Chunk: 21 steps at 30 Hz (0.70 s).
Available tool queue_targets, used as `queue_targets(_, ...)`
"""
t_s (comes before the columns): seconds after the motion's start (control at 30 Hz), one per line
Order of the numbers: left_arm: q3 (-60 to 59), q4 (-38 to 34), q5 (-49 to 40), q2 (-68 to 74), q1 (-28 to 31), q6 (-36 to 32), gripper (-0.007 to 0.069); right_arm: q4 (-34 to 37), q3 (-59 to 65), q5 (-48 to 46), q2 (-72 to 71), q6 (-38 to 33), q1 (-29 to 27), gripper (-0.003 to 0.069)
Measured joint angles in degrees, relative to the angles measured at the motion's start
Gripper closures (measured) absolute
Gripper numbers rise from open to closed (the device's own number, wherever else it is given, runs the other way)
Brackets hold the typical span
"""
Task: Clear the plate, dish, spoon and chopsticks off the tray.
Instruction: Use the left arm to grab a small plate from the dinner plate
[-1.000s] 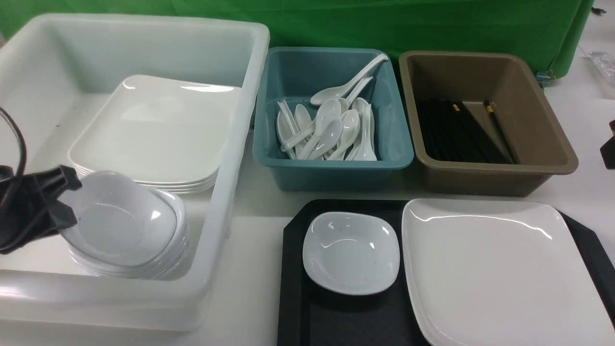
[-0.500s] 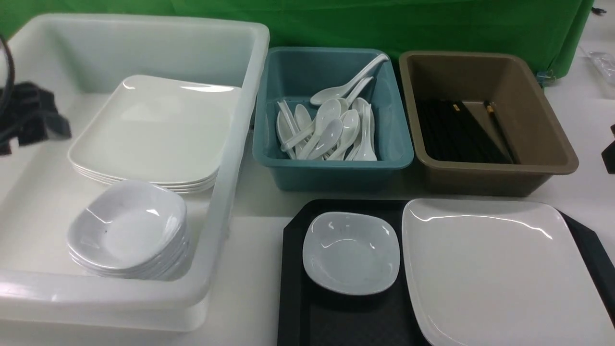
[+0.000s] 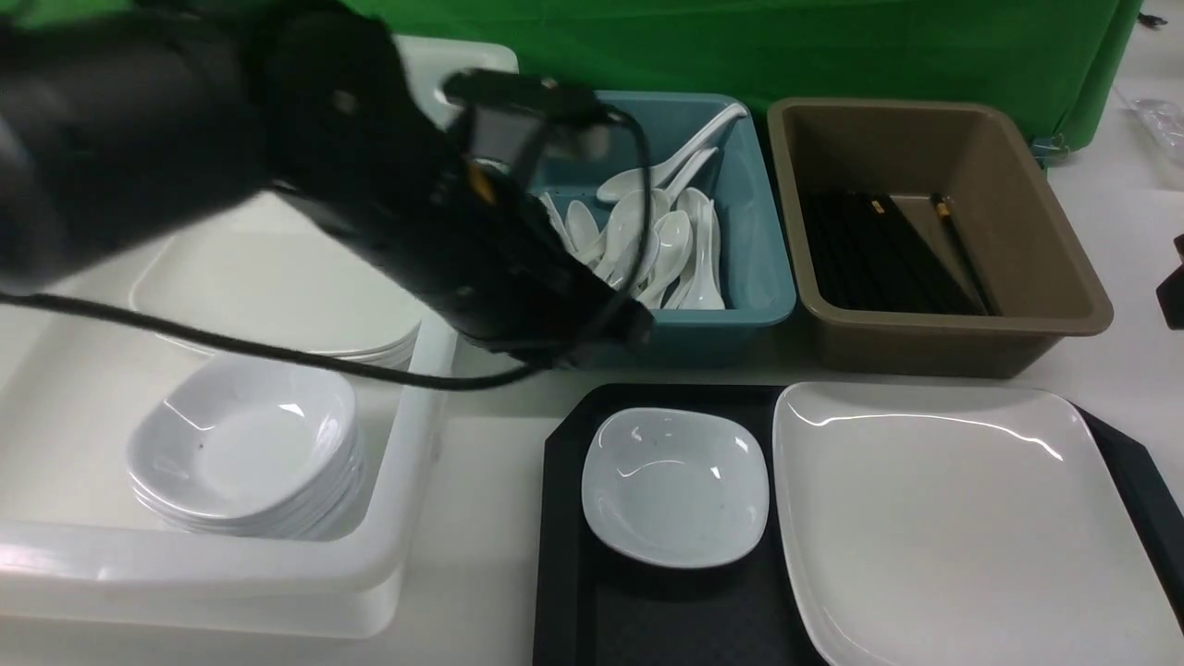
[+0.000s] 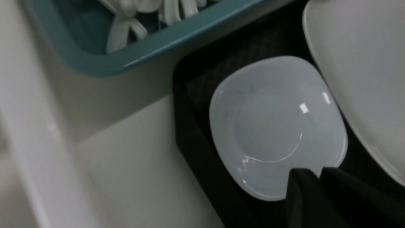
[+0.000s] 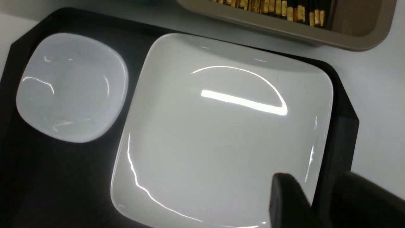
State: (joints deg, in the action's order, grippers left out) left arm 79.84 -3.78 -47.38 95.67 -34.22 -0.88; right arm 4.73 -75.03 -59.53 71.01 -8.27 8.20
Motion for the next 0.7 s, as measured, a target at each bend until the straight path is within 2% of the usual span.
queue_targets(0.07, 2.6, 0.8, -0.4, 4.4, -1.3, 0.2, 0.0491, 0.0, 0.0, 0.3, 0.0, 0.0, 0.0, 0.0419)
queue_targets(0.1, 3.0, 0.9, -0.4, 4.8, -1.5, 0.2, 0.0484, 0.0, 0.0, 0.4, 0.0, 0.0, 0.0, 0.0419)
queue_targets(0.3, 8.8, 5.1, -0.2, 16.2, -2.3, 0.4, 0.0222, 0.0, 0.0, 1.5, 0.0, -0.1, 0.0, 0.0419)
queue_targets(0.43, 9.6, 8.8, 1.5, 20.0, -2.3, 0.4, 0.0105, 0.0, 0.0, 1.8, 0.0, -0.2, 0.0, 0.0419)
queue_targets(0.53, 9.6, 9.8, 3.1, 21.4, -2.3, 0.4, 0.0066, 0.0, 0.0, 1.9, 0.0, -0.2, 0.0, 0.0419)
queue_targets(0.7, 9.6, 10.3, 6.3, 22.8, -2.3, 0.4, 0.0056, 0.0, 0.0, 2.7, 0.0, -0.2, 0.0, 0.0419)
